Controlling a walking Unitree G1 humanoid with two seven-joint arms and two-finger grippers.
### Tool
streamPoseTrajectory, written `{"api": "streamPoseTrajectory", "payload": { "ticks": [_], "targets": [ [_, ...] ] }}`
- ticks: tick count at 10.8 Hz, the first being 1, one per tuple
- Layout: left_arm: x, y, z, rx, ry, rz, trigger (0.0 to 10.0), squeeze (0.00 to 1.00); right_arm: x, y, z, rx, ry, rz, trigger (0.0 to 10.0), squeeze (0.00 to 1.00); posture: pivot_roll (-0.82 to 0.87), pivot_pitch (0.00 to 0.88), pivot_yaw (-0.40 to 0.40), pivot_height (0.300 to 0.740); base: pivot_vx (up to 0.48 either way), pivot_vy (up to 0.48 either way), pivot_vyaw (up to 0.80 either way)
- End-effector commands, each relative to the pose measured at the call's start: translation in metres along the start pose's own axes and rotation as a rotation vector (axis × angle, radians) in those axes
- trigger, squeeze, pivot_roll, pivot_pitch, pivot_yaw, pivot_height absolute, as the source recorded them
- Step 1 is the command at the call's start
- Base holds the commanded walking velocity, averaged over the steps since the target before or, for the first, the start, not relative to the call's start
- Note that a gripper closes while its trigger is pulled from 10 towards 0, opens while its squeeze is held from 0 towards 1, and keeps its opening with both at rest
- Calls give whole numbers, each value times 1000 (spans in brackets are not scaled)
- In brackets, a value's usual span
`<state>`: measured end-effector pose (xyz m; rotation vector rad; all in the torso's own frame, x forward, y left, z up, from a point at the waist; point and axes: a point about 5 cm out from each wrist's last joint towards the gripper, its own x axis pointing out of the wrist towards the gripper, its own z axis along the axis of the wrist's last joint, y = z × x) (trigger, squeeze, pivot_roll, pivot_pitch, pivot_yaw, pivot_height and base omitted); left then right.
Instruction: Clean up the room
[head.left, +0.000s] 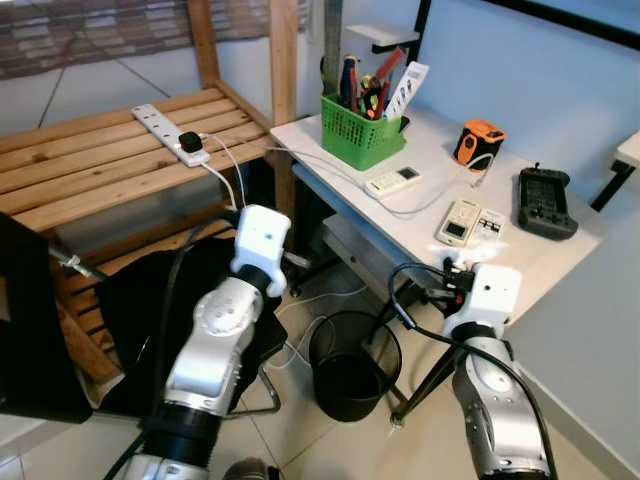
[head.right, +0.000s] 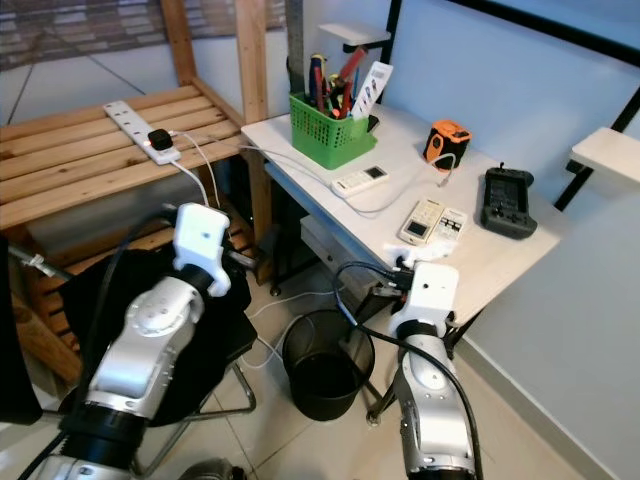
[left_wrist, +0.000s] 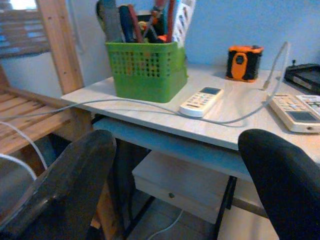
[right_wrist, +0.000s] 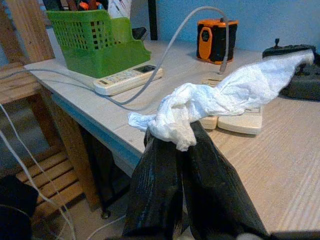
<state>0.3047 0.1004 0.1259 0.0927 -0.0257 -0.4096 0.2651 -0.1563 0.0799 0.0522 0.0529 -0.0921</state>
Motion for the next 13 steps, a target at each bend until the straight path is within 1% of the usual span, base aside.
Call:
{"api": "streamPoseTrajectory", "payload": {
  "ticks": [1,7,11,13],
  "targets": [
    [3,-1,2,22,-7,-17,10000,0,0,1,0,-17,-4,3,10000,0,51,0,-25,691,0,0,0],
    [7,-2,2,53,-12,-30,10000,0,5,3,-1,-20,-1,14,10000,0,61,0,-31,691,0,0,0],
    [6,-3,0,51,-12,-40,10000,0,7,4,-3,-22,2,25,10000,0,67,0,-34,691,-289,-258,0],
    [6,-3,0,45,-17,-38,10000,0,7,5,-3,-27,4,29,10000,0,66,0,-34,691,0,0,0]
  ]
}}
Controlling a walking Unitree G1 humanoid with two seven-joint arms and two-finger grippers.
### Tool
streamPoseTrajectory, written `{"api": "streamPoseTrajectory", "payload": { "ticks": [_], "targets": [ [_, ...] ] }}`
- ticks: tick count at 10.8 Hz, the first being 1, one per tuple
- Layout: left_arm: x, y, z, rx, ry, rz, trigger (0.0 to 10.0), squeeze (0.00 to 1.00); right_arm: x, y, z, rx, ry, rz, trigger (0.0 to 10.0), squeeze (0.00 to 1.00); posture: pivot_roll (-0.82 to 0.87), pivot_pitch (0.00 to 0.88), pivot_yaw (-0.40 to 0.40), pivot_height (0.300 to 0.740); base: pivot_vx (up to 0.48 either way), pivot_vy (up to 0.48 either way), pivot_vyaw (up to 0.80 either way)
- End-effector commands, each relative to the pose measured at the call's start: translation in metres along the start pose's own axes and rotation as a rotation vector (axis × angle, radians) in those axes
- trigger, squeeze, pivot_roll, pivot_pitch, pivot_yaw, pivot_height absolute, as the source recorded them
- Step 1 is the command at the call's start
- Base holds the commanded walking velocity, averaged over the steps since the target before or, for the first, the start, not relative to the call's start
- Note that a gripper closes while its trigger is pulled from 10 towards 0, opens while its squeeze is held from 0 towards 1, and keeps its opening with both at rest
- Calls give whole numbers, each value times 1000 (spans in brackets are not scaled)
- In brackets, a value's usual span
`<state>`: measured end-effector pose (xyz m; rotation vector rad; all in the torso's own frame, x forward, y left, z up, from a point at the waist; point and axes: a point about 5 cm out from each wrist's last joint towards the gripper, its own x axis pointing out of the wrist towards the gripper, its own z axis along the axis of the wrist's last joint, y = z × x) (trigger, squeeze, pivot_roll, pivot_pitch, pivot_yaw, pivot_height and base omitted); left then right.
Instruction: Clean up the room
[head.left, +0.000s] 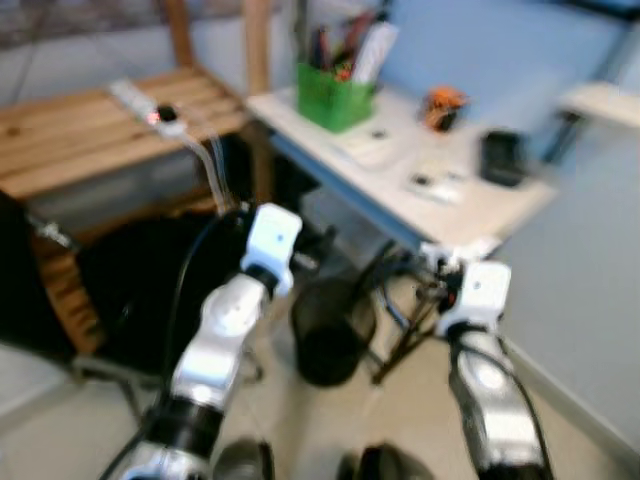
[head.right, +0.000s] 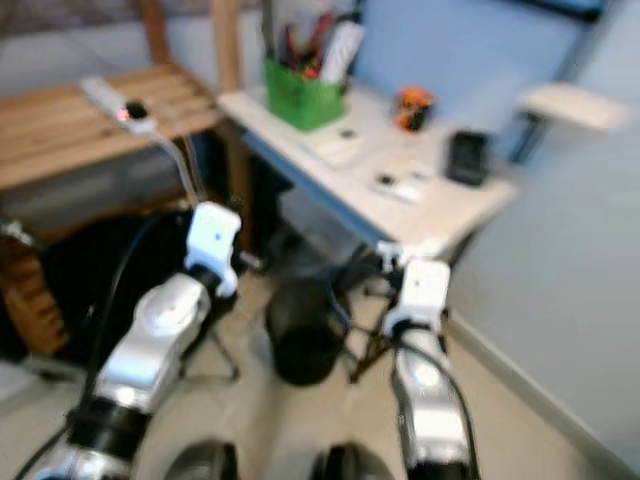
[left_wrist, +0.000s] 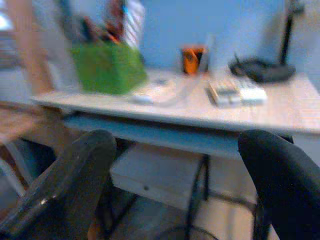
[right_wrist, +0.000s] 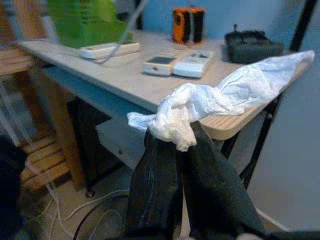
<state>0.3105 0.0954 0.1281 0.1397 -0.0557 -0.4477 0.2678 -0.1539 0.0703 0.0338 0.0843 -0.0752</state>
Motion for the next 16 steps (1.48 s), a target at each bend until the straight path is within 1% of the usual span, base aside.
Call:
{"api": "streamPoseTrajectory", "payload": {
  "ticks": [1,3,5,8,10,11,12,13,15,16],
  "targets": [
    [-1,-1,-2,-8,4,-2,10000,0,5,2,7,-8,-30,11,10000,0,64,0,-32,691,0,0,0],
    [-1,-2,-3,-9,6,-8,10000,0,5,2,5,-17,-19,12,10000,0,64,0,-31,691,0,0,0],
    [-1,-2,-4,-10,10,-9,10000,0,5,4,0,-13,12,19,10000,0,64,0,-29,691,0,0,534],
    [-1,-2,-5,-11,16,-11,10000,0,5,4,-1,-17,15,19,10000,0,63,0,-30,691,0,0,502],
    [-1,-4,-6,-17,16,-17,10000,0,5,2,-2,-18,18,13,10000,0,62,0,-33,670,0,0,453],
    [-1,-4,-7,-37,10,-20,10000,0,5,-3,-3,-19,18,-16,10000,0,62,0,-33,652,0,0,0],
    [0,-3,-8,-38,14,-19,10000,0,4,-7,-4,-16,23,-36,10000,0,51,0,-28,643,0,0,0],
    [0,-5,-10,-39,21,-35,10000,0,3,-13,-7,-15,34,-60,10000,0,44,0,-21,623,0,0,0],
    [1,-7,-10,-37,20,-49,10000,0,2,-14,-10,-24,40,-77,10000,0,39,0,-14,593,0,0,0],
    [1,-7,-10,-37,20,-51,10000,0,0,-13,-7,-40,6,-79,10000,0,38,0,-12,578,0,0,0]
  ]
}}
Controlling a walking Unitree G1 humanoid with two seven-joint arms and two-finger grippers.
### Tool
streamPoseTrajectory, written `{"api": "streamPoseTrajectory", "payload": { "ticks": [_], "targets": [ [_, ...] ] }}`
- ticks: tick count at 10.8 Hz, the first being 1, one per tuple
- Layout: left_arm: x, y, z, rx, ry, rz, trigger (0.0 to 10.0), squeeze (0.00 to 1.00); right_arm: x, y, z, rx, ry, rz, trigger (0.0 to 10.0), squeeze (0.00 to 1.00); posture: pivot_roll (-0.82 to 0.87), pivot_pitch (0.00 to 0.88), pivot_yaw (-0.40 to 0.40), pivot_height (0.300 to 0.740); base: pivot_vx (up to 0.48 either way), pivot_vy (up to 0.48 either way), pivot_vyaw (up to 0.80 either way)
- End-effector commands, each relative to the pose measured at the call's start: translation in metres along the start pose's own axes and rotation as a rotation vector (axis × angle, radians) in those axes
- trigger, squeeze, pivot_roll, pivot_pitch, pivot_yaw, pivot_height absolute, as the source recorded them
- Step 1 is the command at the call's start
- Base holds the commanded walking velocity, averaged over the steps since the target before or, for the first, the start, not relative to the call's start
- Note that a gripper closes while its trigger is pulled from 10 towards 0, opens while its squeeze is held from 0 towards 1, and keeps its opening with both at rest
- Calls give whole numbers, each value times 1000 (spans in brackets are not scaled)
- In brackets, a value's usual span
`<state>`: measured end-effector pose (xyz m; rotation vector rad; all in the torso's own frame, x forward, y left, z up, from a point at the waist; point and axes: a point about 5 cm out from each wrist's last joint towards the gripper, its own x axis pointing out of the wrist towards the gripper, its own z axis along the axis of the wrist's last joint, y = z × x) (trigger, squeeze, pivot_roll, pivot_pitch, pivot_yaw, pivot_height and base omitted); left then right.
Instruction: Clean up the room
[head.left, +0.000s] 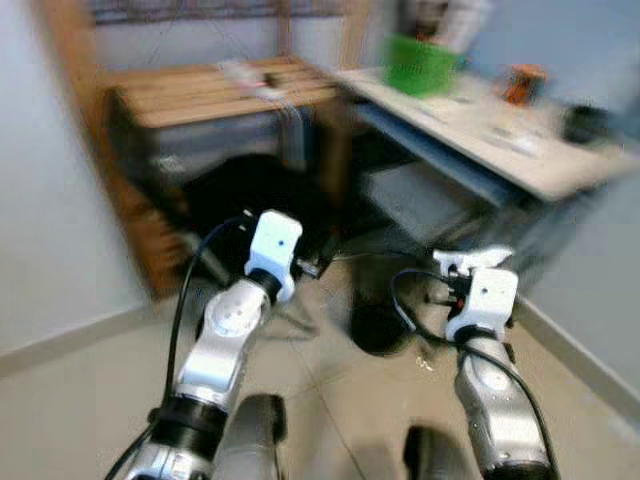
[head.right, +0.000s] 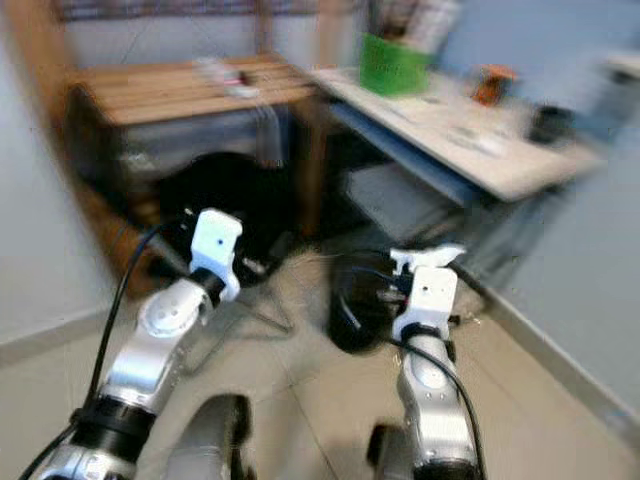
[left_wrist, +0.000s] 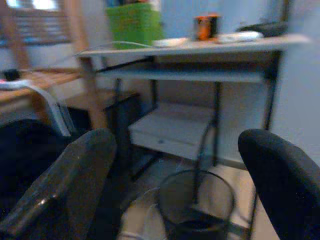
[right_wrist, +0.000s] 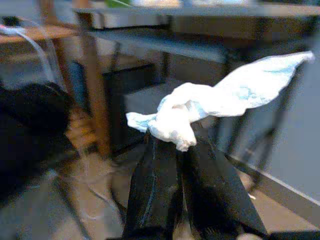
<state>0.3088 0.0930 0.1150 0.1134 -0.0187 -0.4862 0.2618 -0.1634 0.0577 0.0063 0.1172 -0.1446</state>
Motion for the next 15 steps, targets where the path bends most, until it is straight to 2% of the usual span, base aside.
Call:
{"api": "streamPoseTrajectory", "payload": {
  "ticks": [1,4,6,8,13,15],
  "targets": [
    [2,-2,2,14,-8,-18,10000,0,4,-2,6,-18,-27,-10,10000,0,40,0,-11,578,0,0,0],
    [0,-2,4,9,-36,-50,10000,0,7,2,7,-22,-28,0,10000,0,50,0,-19,578,0,0,0],
    [-1,-3,5,6,-58,-74,10000,0,10,7,5,11,-2,11,10000,0,59,0,-25,578,289,386,-800],
    [-1,-4,5,4,-61,-79,10000,0,11,8,4,-19,-9,19,10000,0,60,0,-27,578,281,390,-788],
    [-1,-6,5,3,-71,-88,10000,0,13,10,4,-29,-11,33,10000,0,57,0,-25,578,274,394,0],
    [-1,-8,6,1,-75,-92,10000,0,15,10,3,-26,-5,42,10000,0,58,0,-23,578,0,435,0]
  ]
}}
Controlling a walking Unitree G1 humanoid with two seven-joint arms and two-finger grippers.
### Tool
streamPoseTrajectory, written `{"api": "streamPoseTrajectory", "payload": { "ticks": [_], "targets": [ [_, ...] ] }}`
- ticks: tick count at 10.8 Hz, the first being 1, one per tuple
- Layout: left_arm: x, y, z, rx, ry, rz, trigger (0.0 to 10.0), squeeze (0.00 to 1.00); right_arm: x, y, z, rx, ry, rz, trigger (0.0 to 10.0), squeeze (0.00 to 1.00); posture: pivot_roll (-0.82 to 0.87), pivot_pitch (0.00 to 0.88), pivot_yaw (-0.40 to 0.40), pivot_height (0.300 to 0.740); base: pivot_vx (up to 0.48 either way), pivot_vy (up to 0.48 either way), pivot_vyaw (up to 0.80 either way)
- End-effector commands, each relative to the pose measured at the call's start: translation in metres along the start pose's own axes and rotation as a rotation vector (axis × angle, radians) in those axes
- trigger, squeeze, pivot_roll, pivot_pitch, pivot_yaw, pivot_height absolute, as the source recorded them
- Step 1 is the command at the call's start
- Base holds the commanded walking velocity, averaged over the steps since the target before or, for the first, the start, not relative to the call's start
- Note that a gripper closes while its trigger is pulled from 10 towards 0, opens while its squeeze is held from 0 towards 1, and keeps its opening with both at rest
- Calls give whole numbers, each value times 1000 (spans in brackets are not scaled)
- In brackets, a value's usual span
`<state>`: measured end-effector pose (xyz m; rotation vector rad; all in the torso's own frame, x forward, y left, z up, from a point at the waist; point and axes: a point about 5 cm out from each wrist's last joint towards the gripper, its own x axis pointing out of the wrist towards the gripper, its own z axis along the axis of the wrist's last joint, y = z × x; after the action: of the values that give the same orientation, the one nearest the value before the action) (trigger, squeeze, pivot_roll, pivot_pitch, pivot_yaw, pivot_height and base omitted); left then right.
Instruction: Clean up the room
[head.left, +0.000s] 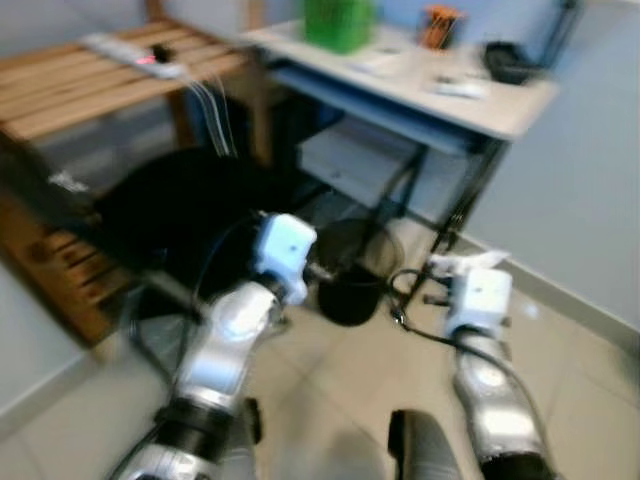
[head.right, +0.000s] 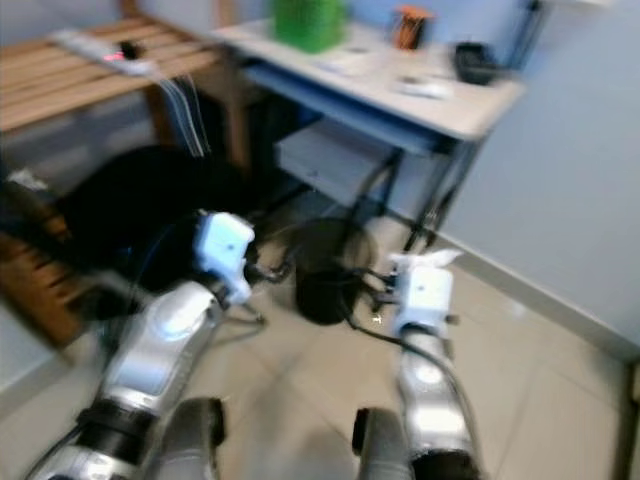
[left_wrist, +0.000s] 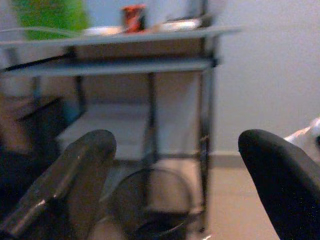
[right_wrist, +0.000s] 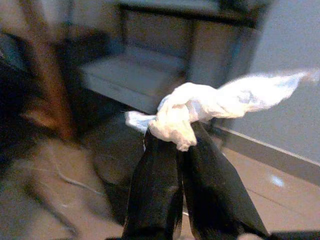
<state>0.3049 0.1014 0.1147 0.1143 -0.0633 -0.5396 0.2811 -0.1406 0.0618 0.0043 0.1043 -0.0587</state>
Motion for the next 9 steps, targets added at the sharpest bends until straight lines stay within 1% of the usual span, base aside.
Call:
{"api": "streamPoseTrajectory", "payload": {
  "ticks": [1,2,3,4,5,8,9],
  "targets": [
    [8,-12,7,-5,-31,-38,10000,0,0,-15,-2,-22,10,-34,10000,0,61,0,-25,578,0,424,0],
    [8,-12,7,23,-26,-31,10000,0,1,-15,-2,-22,9,-29,10000,0,62,0,-27,578,311,364,0],
    [9,-10,4,83,4,-12,10000,0,1,-15,-2,-22,11,-24,10000,0,65,0,-29,578,0,0,0],
    [10,-10,2,99,19,-8,10000,0,2,-14,-3,-22,13,-20,10000,0,66,0,-30,578,0,0,0],
    [10,-10,4,104,4,-14,10000,0,2,-13,-3,-22,14,-14,10000,0,66,0,-30,578,0,0,0],
    [12,-9,3,178,28,1,10000,0,1,-12,-5,-20,16,-6,10000,0,65,0,-27,578,0,0,0],
    [13,-9,4,161,19,-7,10000,0,1,-11,-5,-19,17,-5,10000,0,64,0,-27,578,0,0,0]
  ]
}}
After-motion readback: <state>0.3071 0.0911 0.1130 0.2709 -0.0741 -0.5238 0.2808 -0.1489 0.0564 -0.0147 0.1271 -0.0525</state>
